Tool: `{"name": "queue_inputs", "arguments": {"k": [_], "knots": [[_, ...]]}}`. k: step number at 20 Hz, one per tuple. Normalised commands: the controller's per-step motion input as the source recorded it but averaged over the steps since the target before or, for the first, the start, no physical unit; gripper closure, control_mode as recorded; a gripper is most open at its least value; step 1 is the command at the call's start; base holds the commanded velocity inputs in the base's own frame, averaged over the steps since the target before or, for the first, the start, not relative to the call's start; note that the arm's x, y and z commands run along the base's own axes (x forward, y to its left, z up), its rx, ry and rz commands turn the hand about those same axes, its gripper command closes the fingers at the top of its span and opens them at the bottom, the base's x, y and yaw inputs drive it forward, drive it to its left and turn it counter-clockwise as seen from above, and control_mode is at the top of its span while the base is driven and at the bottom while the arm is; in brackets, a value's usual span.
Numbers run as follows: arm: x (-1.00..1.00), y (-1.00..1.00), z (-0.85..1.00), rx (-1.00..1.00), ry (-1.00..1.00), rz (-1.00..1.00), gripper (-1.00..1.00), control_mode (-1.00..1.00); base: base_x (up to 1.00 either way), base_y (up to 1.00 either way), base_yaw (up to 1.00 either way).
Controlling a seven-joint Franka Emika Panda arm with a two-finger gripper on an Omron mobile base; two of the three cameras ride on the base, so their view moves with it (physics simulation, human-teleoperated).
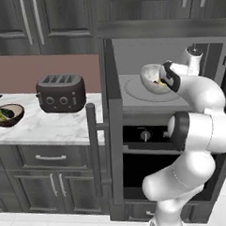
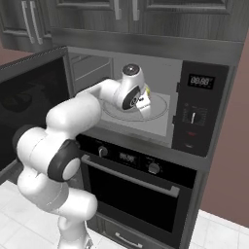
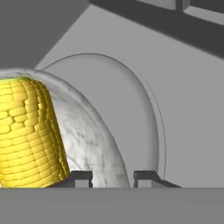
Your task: Place the bowl containing the mushroom and corn in the microwave. Close the microwave door and press the start button to microwave the meal.
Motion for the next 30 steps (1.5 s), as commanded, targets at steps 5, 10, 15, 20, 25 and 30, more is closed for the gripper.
{"name": "queue_inputs", "arguments": {"k": [5,10,15,20,25,30], "knots": [[-0.14,0.26,-0.14,-0.05,-0.16,-0.05,-1.0,-1.0,0.0,0.0,0.0],[-0.87,0.57,-0.06,-0.14,-0.36,0.0,-1.0,-1.0,0.0,0.0,0.0],[-1.0,0.18,0.4,-0.07,-0.18,0.03,-1.0,-1.0,0.0,0.0,0.0],[-1.0,0.01,0.78,-0.16,-0.12,0.18,-1.0,-1.0,0.0,0.0,0.0],[-1.0,0.03,0.77,-0.35,0.0,0.31,-1.0,-1.0,0.0,0.0,0.0],[-1.0,0.2,0.46,-0.45,0.0,0.33,-1.0,-1.0,0.0,0.0,0.0]]}}
